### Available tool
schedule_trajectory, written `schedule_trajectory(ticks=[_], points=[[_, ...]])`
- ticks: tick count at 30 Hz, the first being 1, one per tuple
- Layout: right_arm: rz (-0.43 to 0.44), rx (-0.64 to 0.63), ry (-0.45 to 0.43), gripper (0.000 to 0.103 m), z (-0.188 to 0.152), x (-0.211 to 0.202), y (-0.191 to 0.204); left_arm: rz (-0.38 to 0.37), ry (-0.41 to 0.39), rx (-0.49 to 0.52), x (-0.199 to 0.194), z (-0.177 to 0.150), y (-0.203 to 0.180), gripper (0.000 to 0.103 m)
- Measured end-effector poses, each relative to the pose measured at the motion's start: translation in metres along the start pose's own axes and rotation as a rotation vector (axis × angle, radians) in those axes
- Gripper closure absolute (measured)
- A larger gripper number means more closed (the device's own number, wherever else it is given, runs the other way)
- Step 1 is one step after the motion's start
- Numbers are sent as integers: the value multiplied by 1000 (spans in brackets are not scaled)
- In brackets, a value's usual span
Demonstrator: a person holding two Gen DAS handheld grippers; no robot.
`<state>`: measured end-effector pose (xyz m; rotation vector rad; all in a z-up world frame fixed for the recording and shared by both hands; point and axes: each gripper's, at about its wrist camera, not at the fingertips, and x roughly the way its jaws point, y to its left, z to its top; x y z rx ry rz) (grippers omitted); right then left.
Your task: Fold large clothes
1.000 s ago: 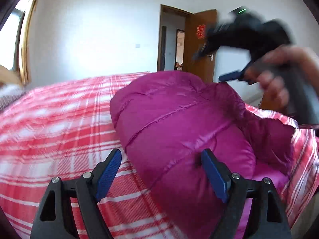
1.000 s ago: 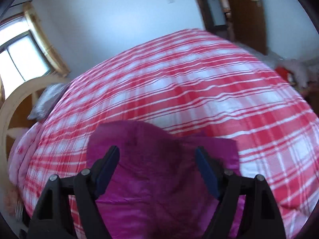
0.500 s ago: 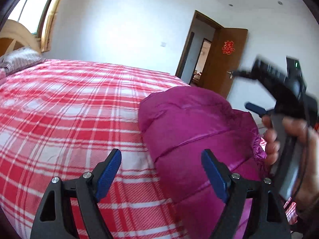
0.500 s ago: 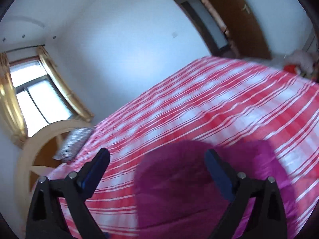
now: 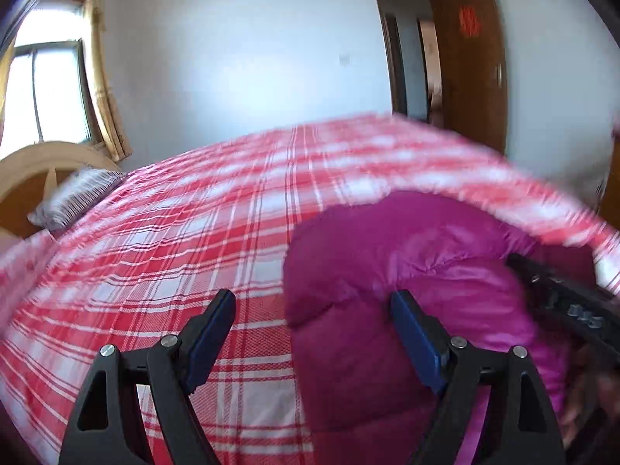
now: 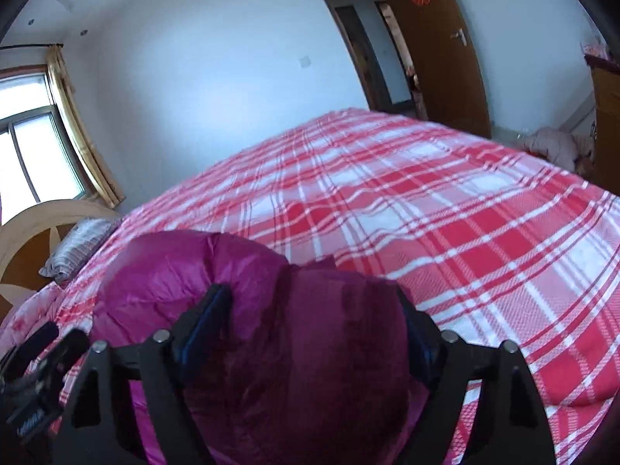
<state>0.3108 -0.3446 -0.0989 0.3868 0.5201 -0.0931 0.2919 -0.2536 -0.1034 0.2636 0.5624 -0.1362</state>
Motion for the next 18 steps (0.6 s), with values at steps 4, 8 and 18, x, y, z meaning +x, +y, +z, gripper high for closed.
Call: schedule_trajectory(ticks=[4,8,18], points=[[-17,6,92,18,-6,23,-3,84,35,43,29,-16,-16,19],[-32,13,174,16,-10,37,-6,88,34,16,38,-25,-12,16],[-111,-35,232,16,-15,48,2,52,84,-4,48,-27,-10,15]])
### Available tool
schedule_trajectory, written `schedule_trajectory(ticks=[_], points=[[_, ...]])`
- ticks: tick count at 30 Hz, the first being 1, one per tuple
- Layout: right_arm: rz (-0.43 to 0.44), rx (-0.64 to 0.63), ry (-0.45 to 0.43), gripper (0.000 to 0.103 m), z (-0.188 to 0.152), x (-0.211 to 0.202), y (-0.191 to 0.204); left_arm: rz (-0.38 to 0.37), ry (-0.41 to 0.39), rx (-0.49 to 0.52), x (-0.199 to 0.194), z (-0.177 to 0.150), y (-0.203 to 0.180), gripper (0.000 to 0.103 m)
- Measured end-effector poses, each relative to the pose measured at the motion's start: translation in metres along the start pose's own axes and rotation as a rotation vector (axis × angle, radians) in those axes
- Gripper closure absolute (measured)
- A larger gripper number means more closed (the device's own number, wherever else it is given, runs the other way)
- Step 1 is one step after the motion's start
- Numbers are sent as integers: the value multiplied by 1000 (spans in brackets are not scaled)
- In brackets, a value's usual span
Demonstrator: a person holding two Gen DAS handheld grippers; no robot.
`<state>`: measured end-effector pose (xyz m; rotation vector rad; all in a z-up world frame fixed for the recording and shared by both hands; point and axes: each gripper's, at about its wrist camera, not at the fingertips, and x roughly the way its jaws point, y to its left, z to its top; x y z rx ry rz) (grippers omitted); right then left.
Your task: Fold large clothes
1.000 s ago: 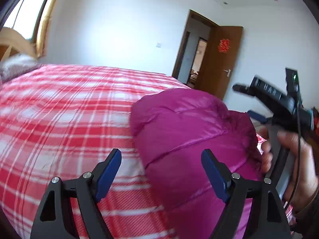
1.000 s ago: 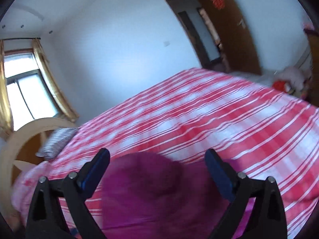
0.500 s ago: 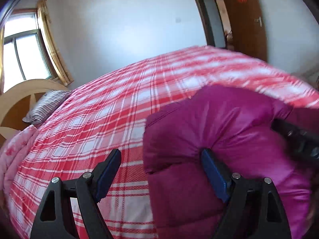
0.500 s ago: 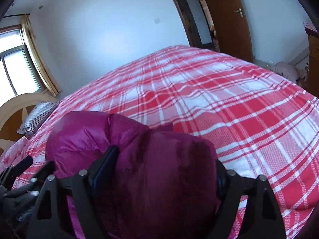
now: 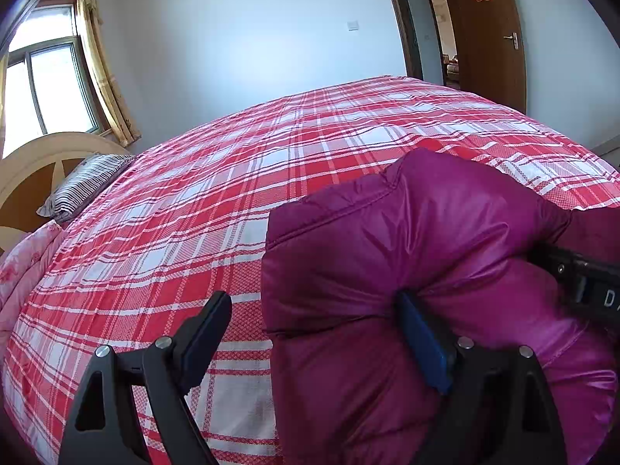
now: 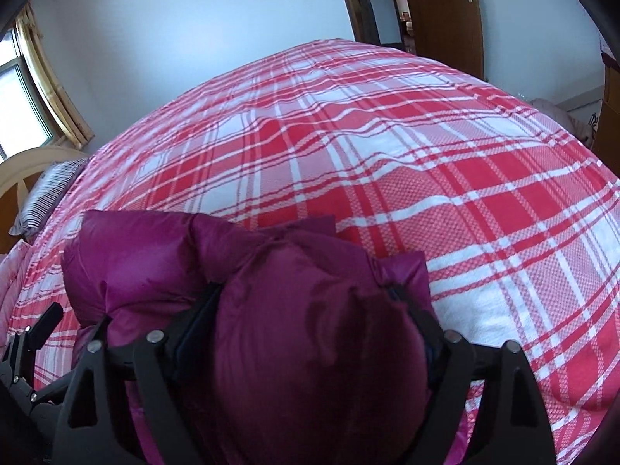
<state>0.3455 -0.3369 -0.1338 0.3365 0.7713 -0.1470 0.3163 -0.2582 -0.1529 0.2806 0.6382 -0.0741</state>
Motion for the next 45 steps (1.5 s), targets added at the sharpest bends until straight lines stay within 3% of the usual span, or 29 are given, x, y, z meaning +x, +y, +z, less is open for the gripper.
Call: schedule_trajectory(ticks=[19,45], points=[[-89,-78,31,11,1,11,14,6,7,1,3,0,-2,14],[-121,-106,53,9,2,16,16,14,4,5,4,0,-3,13]])
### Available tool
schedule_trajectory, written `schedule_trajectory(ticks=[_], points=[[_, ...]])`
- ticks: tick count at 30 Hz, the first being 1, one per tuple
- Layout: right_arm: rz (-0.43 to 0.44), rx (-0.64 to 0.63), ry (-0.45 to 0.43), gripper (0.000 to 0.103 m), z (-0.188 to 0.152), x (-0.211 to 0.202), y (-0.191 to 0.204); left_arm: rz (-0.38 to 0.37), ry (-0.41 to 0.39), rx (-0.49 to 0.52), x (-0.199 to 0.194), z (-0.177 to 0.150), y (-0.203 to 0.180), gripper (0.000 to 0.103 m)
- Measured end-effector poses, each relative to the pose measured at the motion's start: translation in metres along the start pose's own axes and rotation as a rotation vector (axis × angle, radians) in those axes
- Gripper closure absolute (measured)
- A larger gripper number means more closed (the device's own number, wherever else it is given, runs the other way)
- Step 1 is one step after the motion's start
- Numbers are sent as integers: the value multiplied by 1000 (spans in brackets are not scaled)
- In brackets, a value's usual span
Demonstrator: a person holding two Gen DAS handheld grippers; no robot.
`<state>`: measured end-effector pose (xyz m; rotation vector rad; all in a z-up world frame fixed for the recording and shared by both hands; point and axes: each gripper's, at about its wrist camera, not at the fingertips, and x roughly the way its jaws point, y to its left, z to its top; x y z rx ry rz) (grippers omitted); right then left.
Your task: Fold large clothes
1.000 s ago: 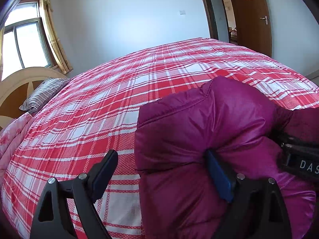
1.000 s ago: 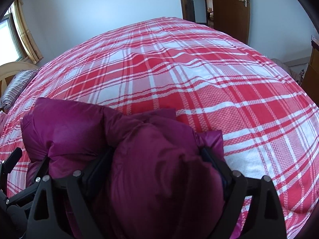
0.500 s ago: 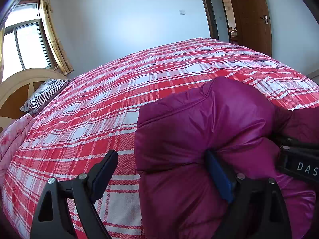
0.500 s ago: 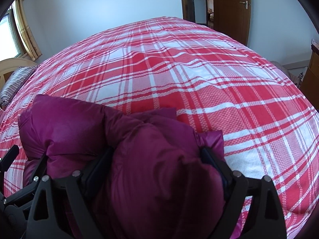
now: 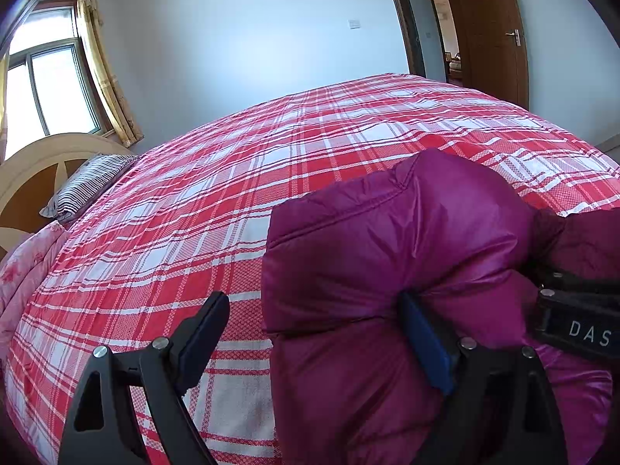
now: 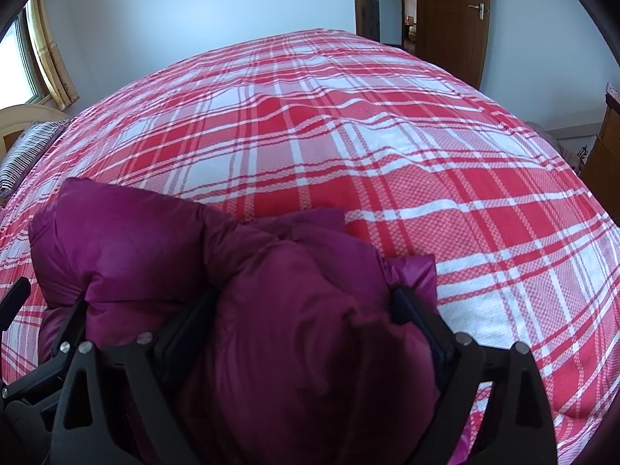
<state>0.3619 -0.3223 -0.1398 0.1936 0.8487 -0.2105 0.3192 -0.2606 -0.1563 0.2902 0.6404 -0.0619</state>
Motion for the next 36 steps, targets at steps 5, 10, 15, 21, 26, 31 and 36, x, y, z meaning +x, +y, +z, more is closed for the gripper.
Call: schedule_trajectory(ticks=[5,10,15,21,26,31,36], points=[[-6,-7,7,8,0,1,1,3,0,1,0,0,0,13],[-12,-10,10,7,0,2,2,3,0,2,0,0,0,13],[-19,-13,13,7,0,2,3,6,1,2,1,0,1,13],[-23,-17,16,7,0,3,3,8,0,3,1,0,1,13],[-20,-18,20,6,1,3,4,-21,11,11,-3,1,6,13],[126,30,-25,6,-2,-32,-14,-279,-3,-14,-52,-10,47,14],[225,42,-173,0,-21,-89,-48,-546,8,-94,-78,-52,76,14]])
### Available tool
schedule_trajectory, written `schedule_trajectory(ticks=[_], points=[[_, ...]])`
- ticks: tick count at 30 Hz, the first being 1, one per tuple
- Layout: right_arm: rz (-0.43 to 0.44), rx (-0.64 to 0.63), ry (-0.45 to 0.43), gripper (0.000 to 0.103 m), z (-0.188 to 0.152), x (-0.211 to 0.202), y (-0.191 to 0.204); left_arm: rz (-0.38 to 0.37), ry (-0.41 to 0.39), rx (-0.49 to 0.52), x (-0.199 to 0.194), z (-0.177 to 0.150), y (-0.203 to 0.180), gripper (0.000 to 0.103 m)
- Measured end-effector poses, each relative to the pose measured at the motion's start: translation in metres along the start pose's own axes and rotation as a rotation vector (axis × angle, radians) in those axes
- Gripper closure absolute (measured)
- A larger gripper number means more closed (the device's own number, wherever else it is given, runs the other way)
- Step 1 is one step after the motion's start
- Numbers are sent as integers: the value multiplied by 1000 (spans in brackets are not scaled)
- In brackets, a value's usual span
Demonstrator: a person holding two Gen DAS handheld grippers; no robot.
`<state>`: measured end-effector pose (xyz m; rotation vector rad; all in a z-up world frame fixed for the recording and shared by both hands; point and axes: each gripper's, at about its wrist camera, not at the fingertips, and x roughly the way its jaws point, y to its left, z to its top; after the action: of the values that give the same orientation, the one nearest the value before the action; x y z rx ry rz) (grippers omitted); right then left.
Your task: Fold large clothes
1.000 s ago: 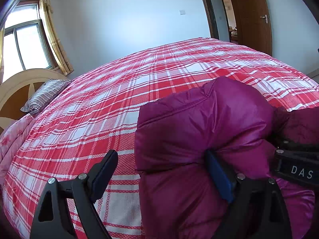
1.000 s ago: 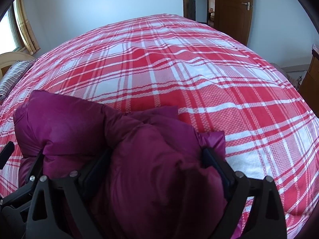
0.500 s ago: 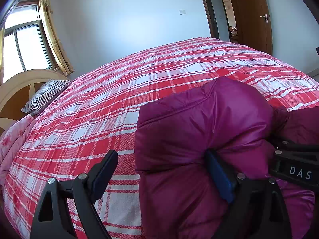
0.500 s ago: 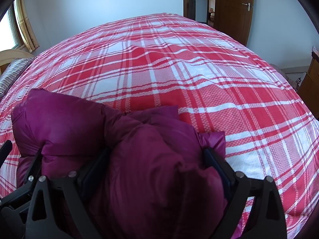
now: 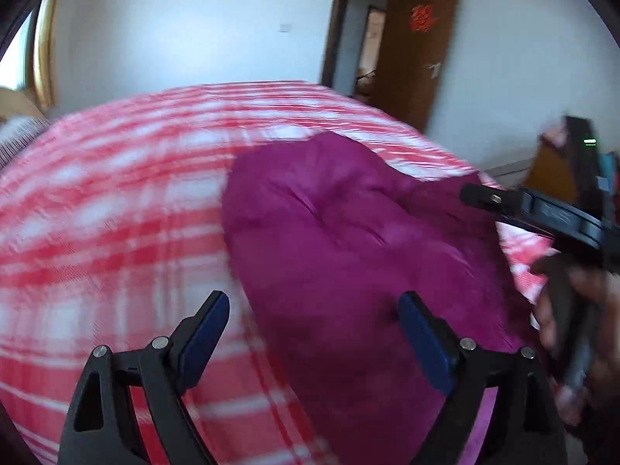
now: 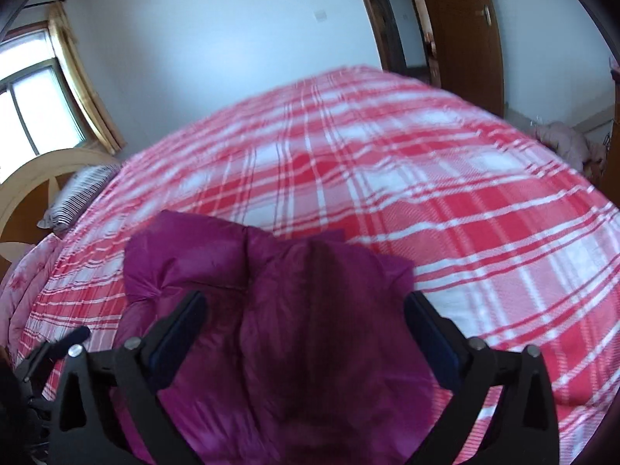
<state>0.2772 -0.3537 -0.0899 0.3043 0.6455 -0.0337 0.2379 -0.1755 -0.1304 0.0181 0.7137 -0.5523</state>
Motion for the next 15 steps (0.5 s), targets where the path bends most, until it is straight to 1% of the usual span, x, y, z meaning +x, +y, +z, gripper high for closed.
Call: schedule_trajectory(ticks=[1,3,4,5,6,7,8,10,11,12,13,14,15], points=[[2,2,9,0,0,-2,-5,-20,-2,-11,0,-6,1,14],[60,30,63,0,-2,3,-18,-54,-30,-53,2,-12,5,14],[74,30,92,3,-1,8,-21,-73,-32,-76,4,-13,6,14],[68,23,116,7,-3,13,-24,-117,-21,-115,10,-12,11,14],[71,16,125,8,-5,16,-27,-147,-13,-140,14,-12,15,14],[97,19,132,8,-6,19,-28,-182,-14,-169,19,-14,21,14],[153,35,159,8,-10,25,-31,-201,-10,-185,24,-14,23,11],[215,74,211,9,-15,38,-37,-250,0,-224,32,-16,30,11],[241,78,205,9,-17,41,-39,-278,-4,-240,35,-18,33,11],[269,70,199,10,-18,42,-38,-286,-4,-242,36,-18,33,11],[298,65,206,19,-19,43,-37,-287,-4,-238,35,-18,31,12],[353,66,230,33,-19,46,-36,-285,-8,-222,32,-17,28,18],[374,61,236,36,-19,45,-33,-280,-14,-202,29,-15,25,23]])
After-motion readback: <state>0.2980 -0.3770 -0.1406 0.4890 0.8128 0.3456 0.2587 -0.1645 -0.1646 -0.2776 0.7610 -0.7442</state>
